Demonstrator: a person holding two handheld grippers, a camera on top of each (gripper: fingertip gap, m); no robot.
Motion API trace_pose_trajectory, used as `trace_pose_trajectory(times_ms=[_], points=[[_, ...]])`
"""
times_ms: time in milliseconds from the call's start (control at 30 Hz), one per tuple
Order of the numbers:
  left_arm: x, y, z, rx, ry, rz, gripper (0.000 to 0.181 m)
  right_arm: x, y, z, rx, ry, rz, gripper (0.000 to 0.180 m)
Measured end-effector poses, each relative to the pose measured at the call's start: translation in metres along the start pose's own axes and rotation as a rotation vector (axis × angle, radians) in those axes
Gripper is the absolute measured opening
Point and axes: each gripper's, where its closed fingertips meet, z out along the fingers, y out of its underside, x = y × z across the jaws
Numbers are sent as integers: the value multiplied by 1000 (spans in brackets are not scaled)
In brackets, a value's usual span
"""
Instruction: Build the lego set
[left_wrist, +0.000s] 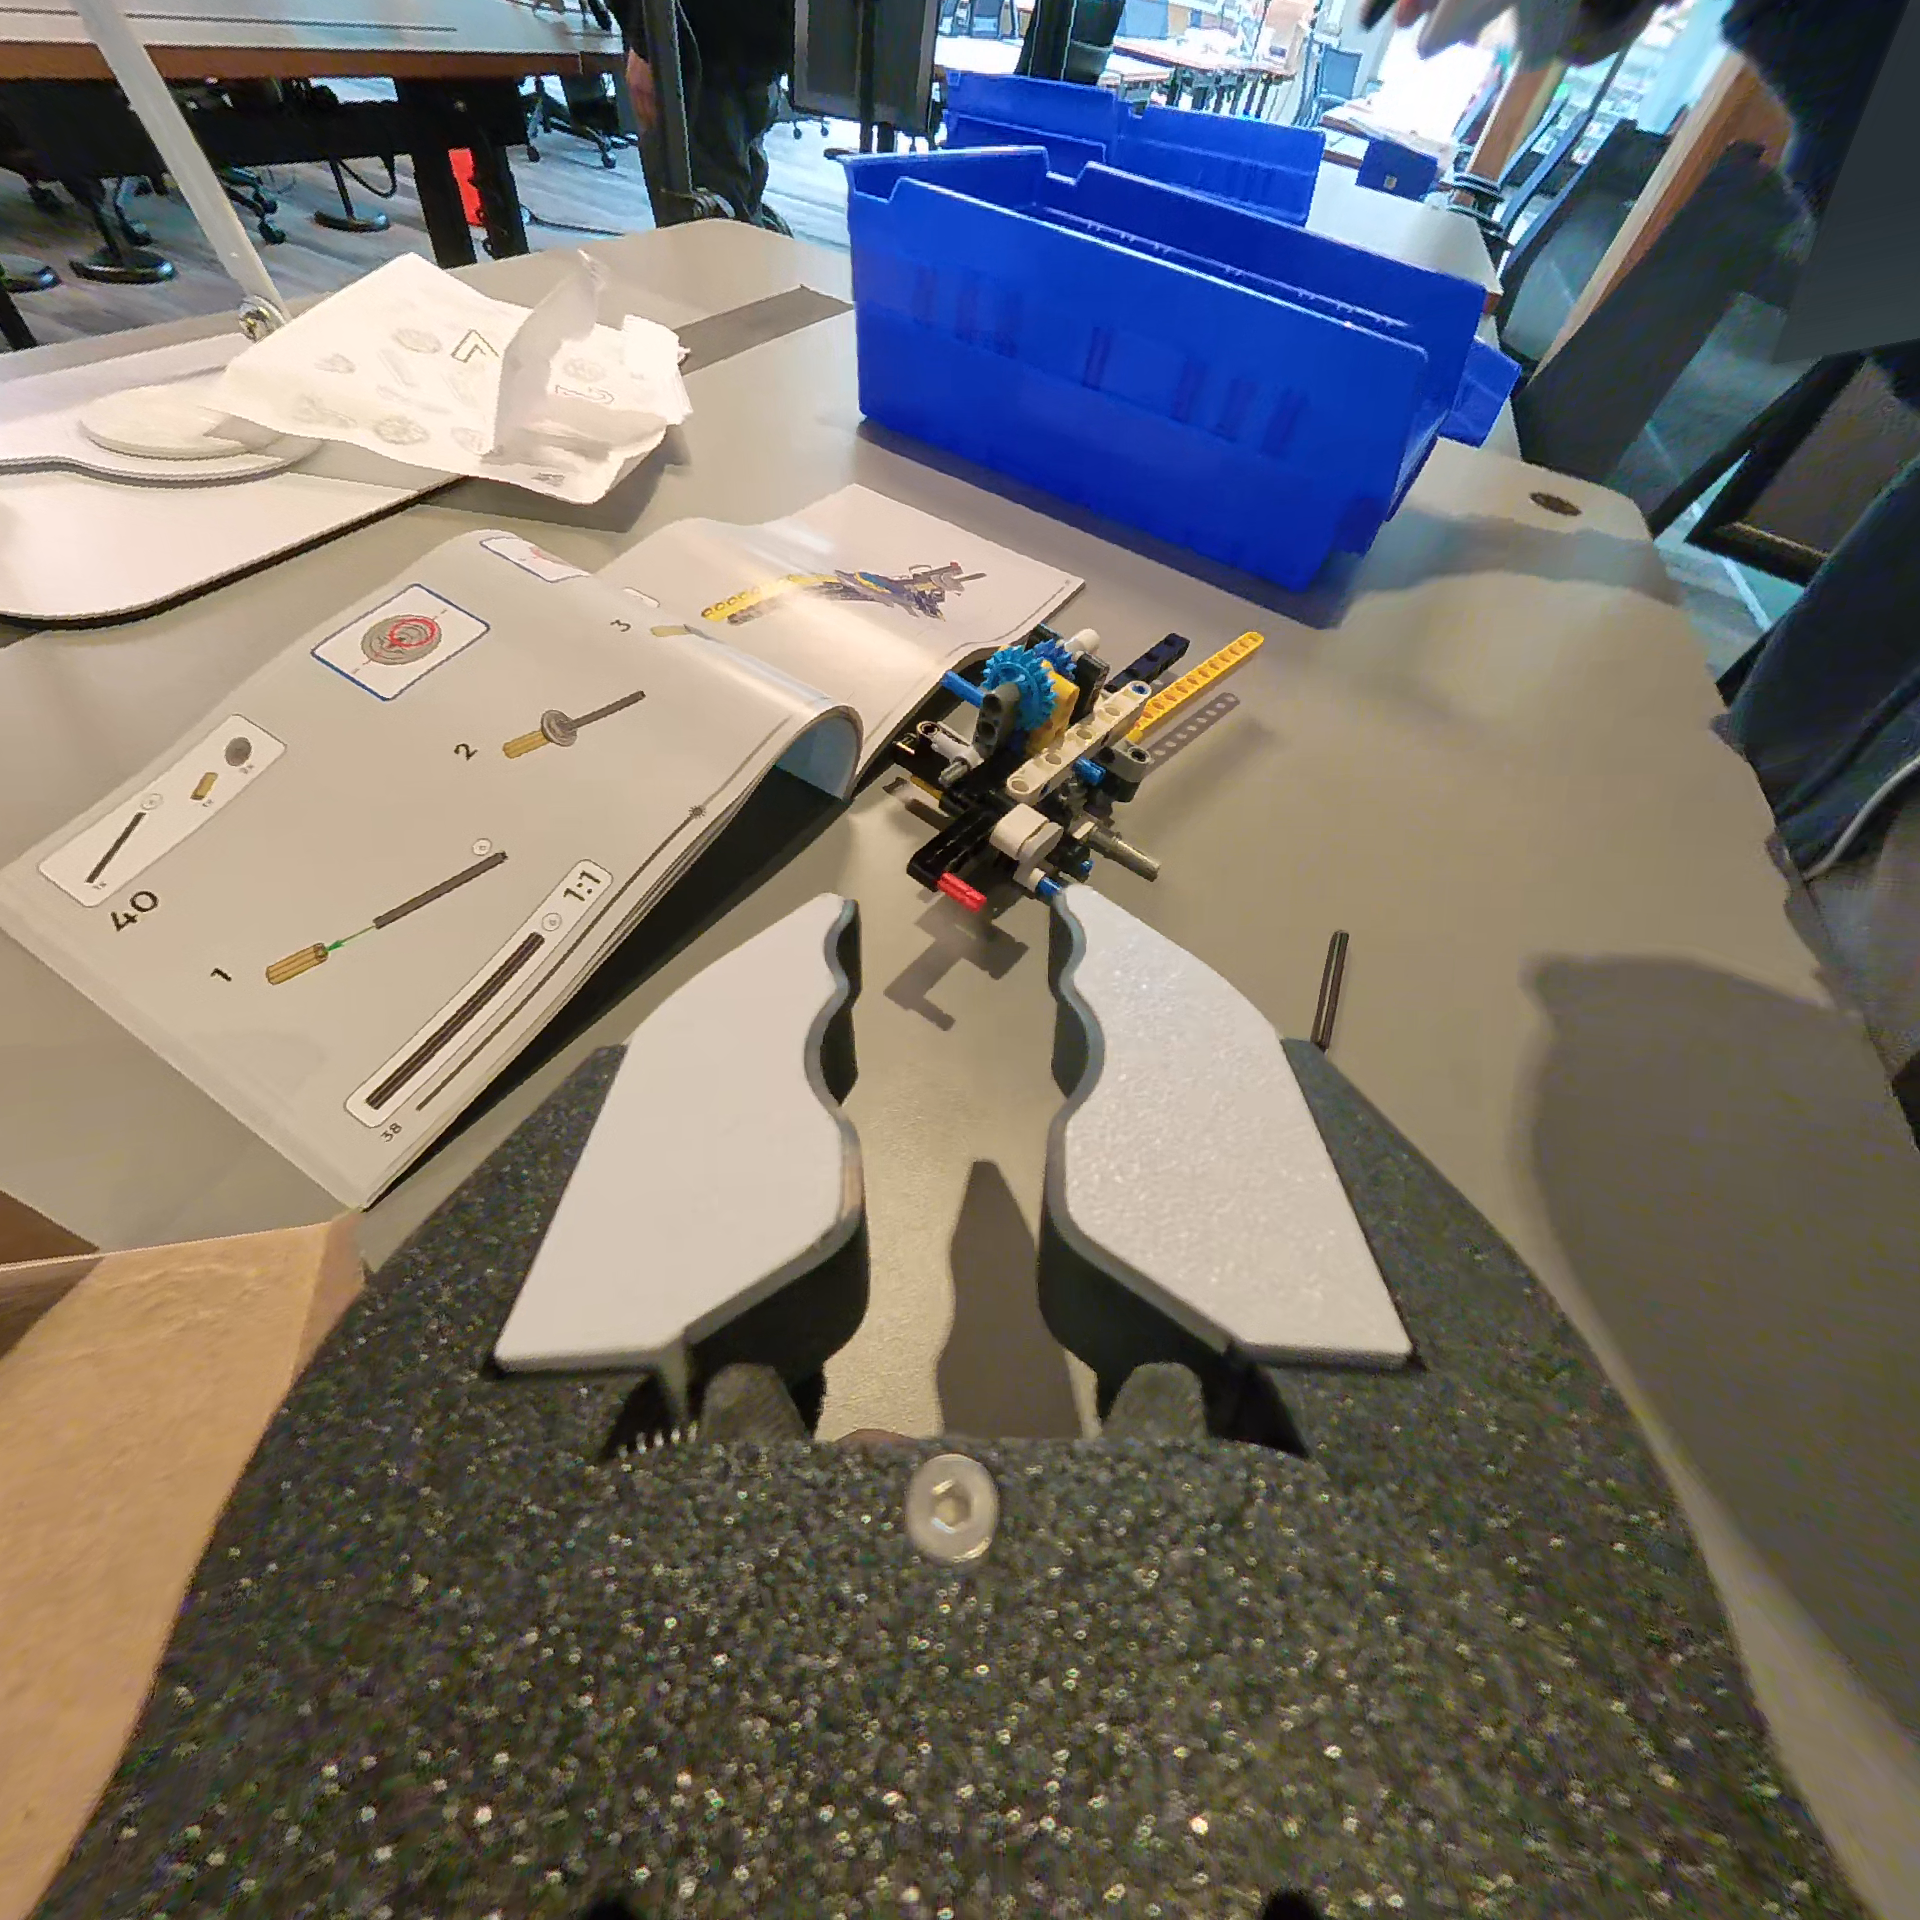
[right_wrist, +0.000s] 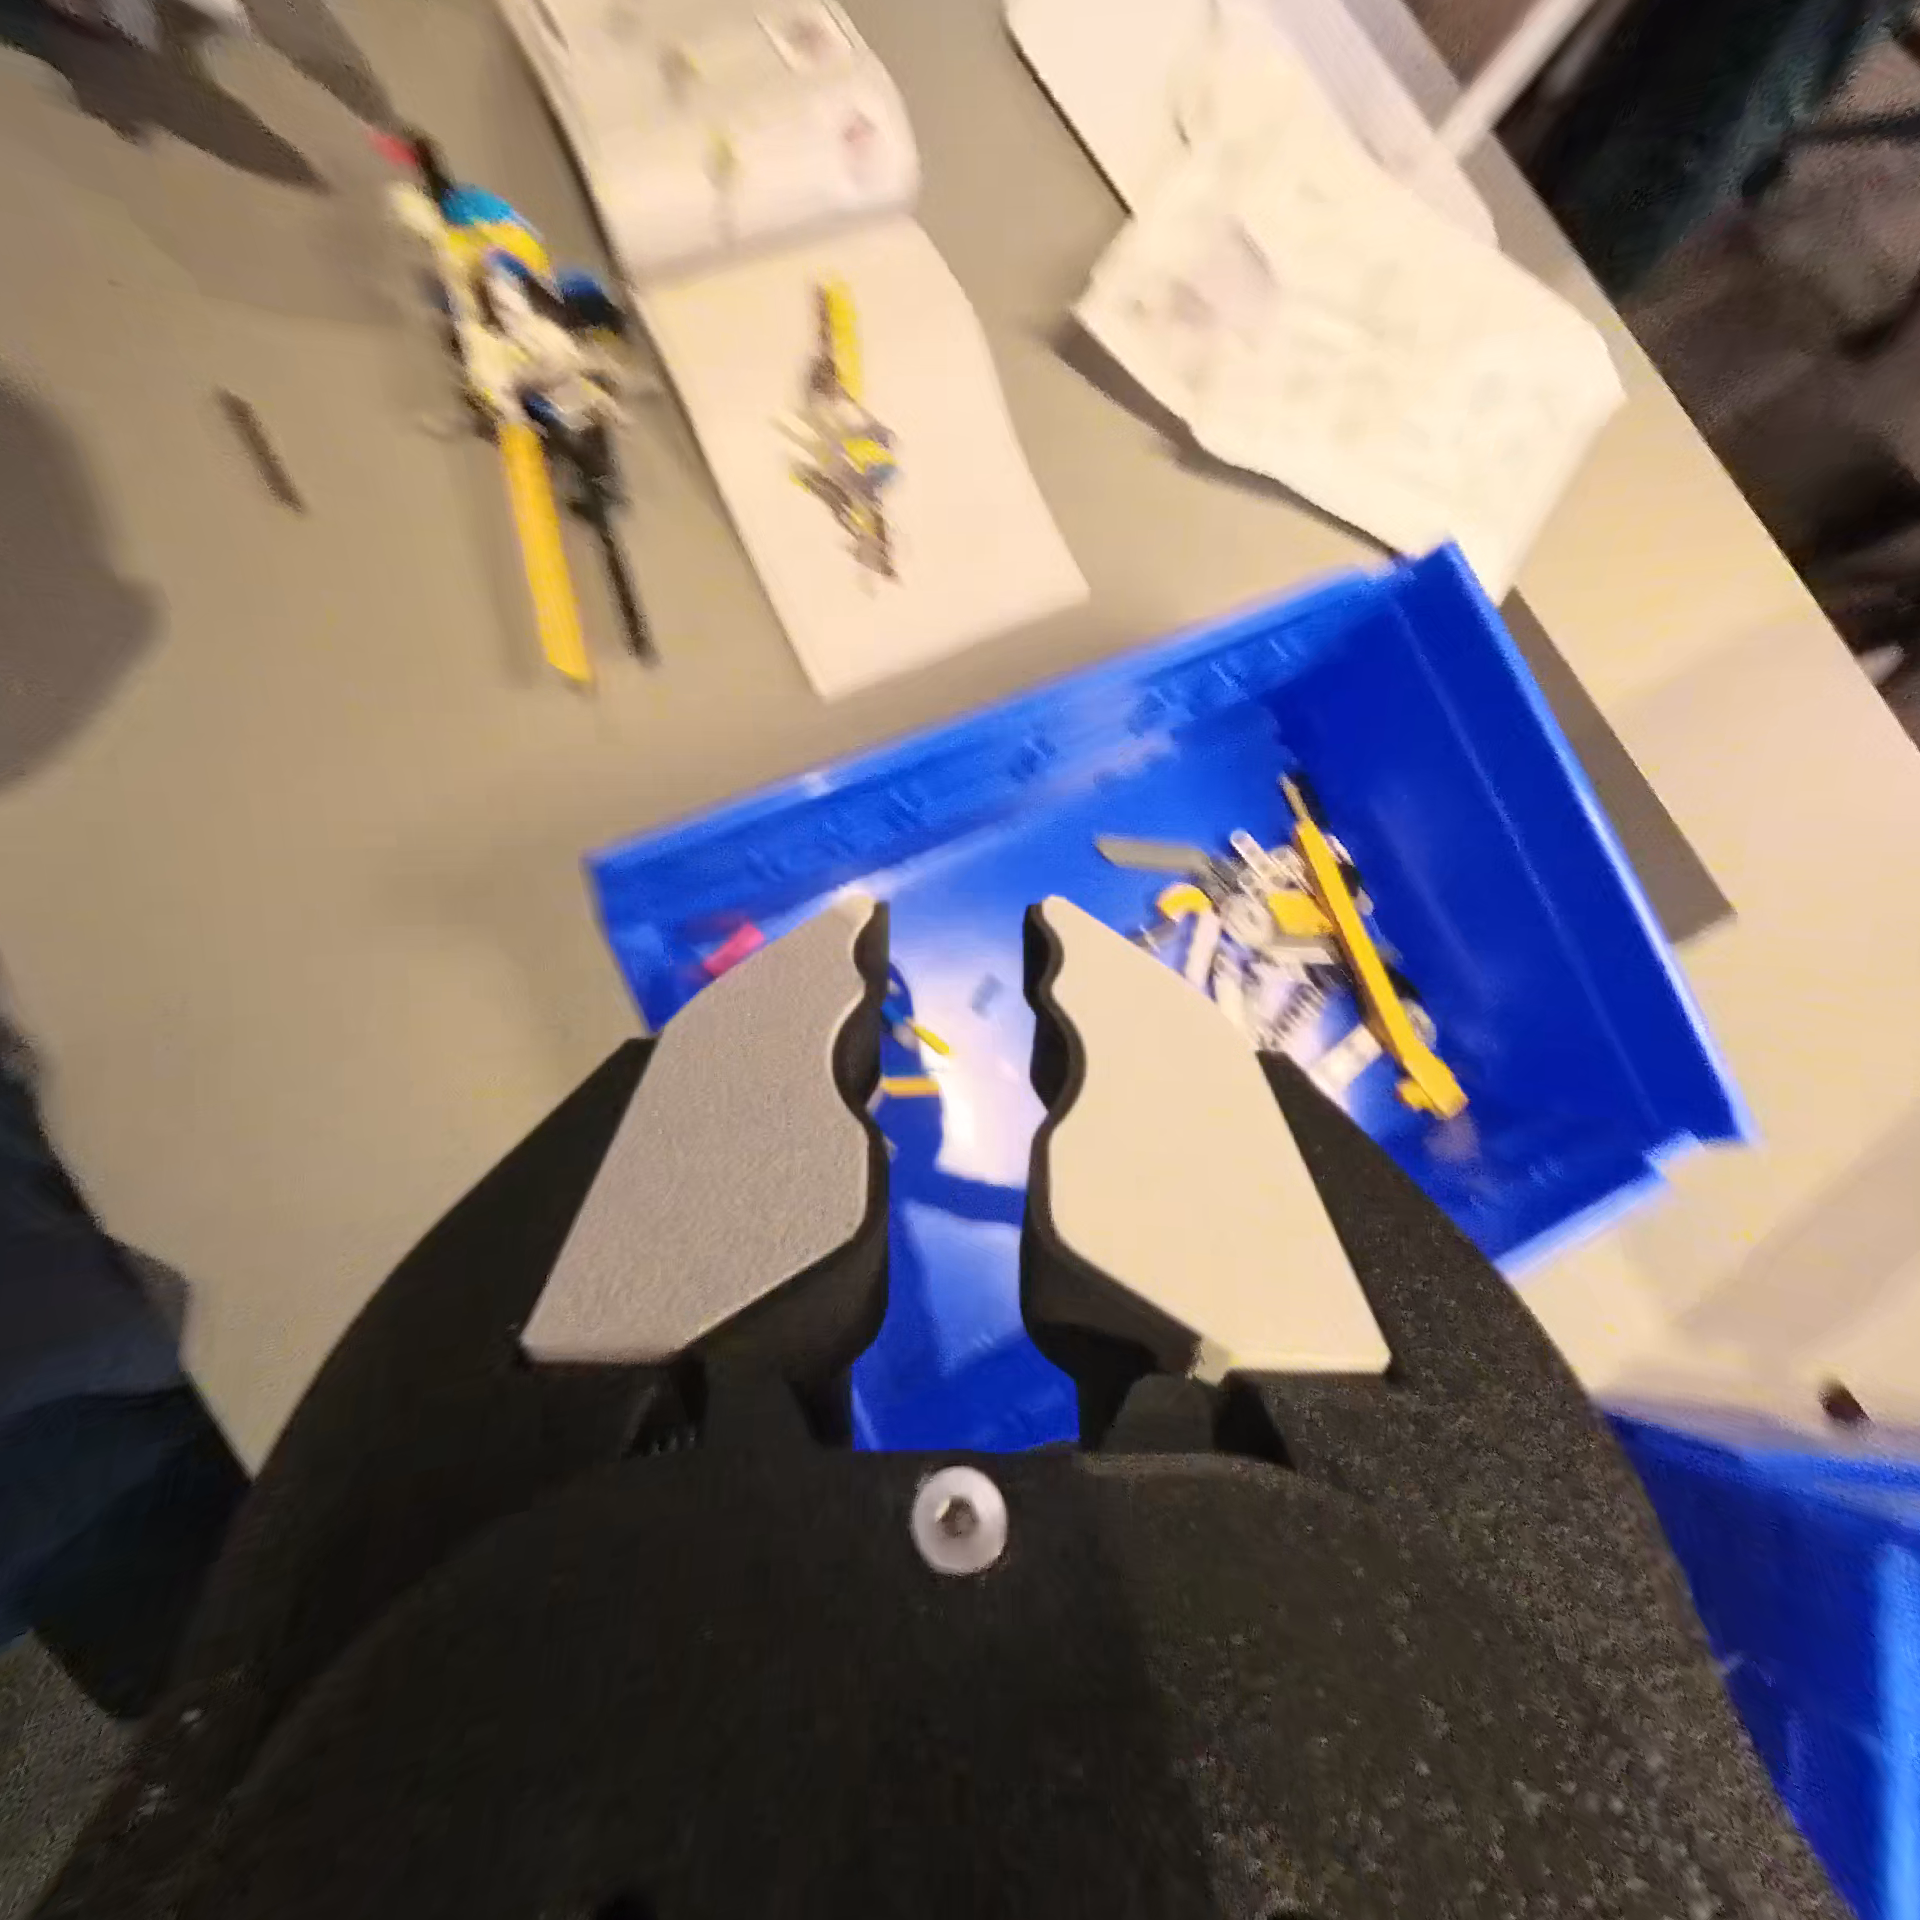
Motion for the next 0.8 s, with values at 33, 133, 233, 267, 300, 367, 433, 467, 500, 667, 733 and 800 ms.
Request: trace_pose_trajectory(times_ms=[33,133,233,267,300,367,433,467,500,667,733,800], points=[[-1,-1,0,5,-2,-6,34,16,12,0,-30,21,11,25],[-4,-3,-3,29,-17,-25,34,48,38,10,-93,28,34,25],[-9,-6,-6,59,-47,-35,34,59,50,23,-122,8,15,25],[-10,-7,-7,69,-55,-37,34,59,52,27,-128,-8,3,25],[-11,-9,-9,81,-61,-39,34,56,55,31,-138,-27,-19,25],[-13,-12,-12,109,-71,-50,34,45,63,38,-172,-74,-96,25],[-16,-14,-15,135,-77,-73,34,32,73,46,-218,-124,-187,24],[-17,-15,-16,143,-79,-85,34,25,77,50,-237,-148,-229,24],[-19,-15,-16,148,-81,-96,34,19,81,53,-252,-174,-266,24],[-20,-14,-15,139,-88,-102,34,-8,94,62,-301,-324,-510,17],[-20,-14,-15,135,-89,-101,34,-18,107,67,-354,-403,-635,14],[-20,-14,-15,137,-86,-101,34,-22,117,75,-404,-454,-721,14]])
